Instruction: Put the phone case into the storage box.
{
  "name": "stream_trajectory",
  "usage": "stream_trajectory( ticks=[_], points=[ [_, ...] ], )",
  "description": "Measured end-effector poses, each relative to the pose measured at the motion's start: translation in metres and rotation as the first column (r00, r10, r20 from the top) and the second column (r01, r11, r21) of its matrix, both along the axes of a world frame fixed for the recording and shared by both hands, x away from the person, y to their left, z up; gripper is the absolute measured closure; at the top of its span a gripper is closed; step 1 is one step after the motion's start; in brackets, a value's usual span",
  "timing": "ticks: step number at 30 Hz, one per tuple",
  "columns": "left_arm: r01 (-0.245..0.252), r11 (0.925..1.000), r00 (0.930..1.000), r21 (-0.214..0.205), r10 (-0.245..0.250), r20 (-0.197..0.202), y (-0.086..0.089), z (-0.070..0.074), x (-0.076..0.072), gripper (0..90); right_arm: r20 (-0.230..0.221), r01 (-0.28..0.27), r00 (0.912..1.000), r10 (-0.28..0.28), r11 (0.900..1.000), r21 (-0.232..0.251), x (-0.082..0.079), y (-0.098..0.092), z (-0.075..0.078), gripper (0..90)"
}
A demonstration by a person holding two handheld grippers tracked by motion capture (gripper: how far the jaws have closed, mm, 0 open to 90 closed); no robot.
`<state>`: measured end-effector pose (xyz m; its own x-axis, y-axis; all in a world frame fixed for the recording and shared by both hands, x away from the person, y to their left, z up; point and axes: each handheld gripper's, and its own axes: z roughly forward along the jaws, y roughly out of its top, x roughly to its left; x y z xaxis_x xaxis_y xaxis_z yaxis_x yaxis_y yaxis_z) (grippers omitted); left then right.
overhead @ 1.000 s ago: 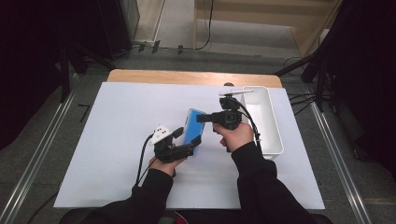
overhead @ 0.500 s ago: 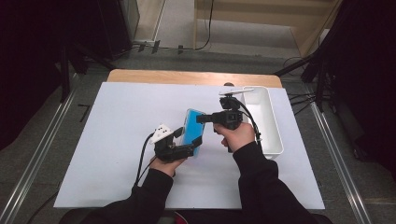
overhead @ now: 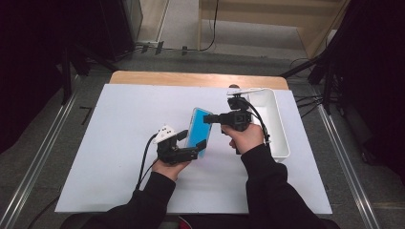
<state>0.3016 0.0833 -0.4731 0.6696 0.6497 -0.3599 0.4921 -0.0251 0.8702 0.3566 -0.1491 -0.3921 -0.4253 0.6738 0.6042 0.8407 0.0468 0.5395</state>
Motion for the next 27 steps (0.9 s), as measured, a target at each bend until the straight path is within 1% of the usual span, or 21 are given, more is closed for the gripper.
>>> stream_trajectory(
  ticks=[2,3,7,8,10,11,12,15,18,19,20,22,23,25,26,27],
  points=[
    [-0.002,0.9999,1.0,0.017,0.002,-0.006,0.0,0.001,0.0,12.7,0.021,0.01,0.9997,-0.01,0.9999,-0.011,0.0,-0.003,0.001,77.4],
    [-0.012,0.9995,0.9998,0.03,0.012,-0.017,-0.001,0.001,0.001,12.7,0.025,0.013,0.9996,-0.013,0.9998,-0.014,0.0,-0.004,0.002,77.4],
    [-0.014,0.9984,0.9993,0.054,0.016,-0.034,0.0,0.001,0.003,12.7,0.056,0.031,0.998,-0.03,0.9992,-0.024,0.0,-0.012,0.006,77.4],
    [-0.014,0.9987,0.9991,0.05,0.016,-0.039,0.001,0.001,0.003,12.7,0.062,0.037,0.9975,-0.035,0.9989,-0.03,0.0,-0.013,0.007,77.4],
    [-0.009,0.9985,0.9988,0.053,0.011,-0.047,0.002,0.002,0.004,12.7,0.078,0.048,0.996,-0.045,0.9981,-0.04,-0.001,-0.015,0.009,77.4],
    [-0.009,0.9989,0.9985,0.046,0.011,-0.053,0.003,0.003,0.004,12.7,0.087,0.053,0.995,-0.049,0.9976,-0.046,-0.001,-0.017,0.01,77.4],
    [-0.004,0.999,0.9979,0.045,0.007,-0.064,0.003,0.003,0.005,12.7,0.09,0.055,0.9947,-0.05,0.9974,-0.046,-0.001,-0.017,0.01,77.4],
    [0.021,0.9989,0.9967,0.043,-0.017,-0.079,0.005,0.004,0.008,12.7,0.115,0.066,0.9916,-0.059,0.9959,-0.062,-0.002,-0.019,0.012,77.4],
    [0.033,0.9984,0.9955,0.046,-0.028,-0.091,0.007,0.006,0.009,12.7,0.149,0.086,0.9862,-0.072,0.9925,-0.087,-0.004,-0.018,0.013,77.4],
    [0.045,0.9984,0.9938,0.034,-0.041,-0.103,0.008,0.006,0.01,12.8,0.172,0.094,0.9822,-0.075,0.9906,-0.1,-0.006,-0.018,0.013,77.3],
    [0.062,0.9977,0.9904,0.027,-0.059,-0.125,0.008,0.007,0.012,12.9,0.183,0.1,0.9798,-0.081,0.9897,-0.102,-0.007,-0.017,0.014,77.3],
    [0.08,0.9966,0.9859,0.02,-0.076,-0.149,0.009,0.007,0.014,12.9,0.202,0.1,0.9763,-0.078,0.9897,-0.102,-0.008,-0.017,0.014,77.4],
    [0.084,0.9961,0.9853,0.026,-0.079,-0.151,0.01,0.008,0.014,12.9,0.208,0.108,0.9745,-0.084,0.9887,-0.104,-0.009,-0.016,0.014,77.4],
    [0.091,0.9958,0.9837,0.015,-0.087,-0.157,0.012,0.009,0.016,13.2,0.24,0.119,0.9668,-0.087,0.9857,-0.12,-0.011,-0.016,0.014,77.3],
    [0.087,0.9961,0.9829,0.01,-0.084,-0.164,0.012,0.009,0.016,13.2,0.251,0.12,0.9642,-0.085,0.9851,-0.123,-0.012,-0.016,0.014,77.3],
    [0.095,0.9954,0.9811,0.013,-0.092,-0.17,0.014,0.009,0.017,13.2,0.258,0.117,0.9628,-0.082,0.9853,-0.124,-0.013,-0.015,0.014,77.3]
  ],
)
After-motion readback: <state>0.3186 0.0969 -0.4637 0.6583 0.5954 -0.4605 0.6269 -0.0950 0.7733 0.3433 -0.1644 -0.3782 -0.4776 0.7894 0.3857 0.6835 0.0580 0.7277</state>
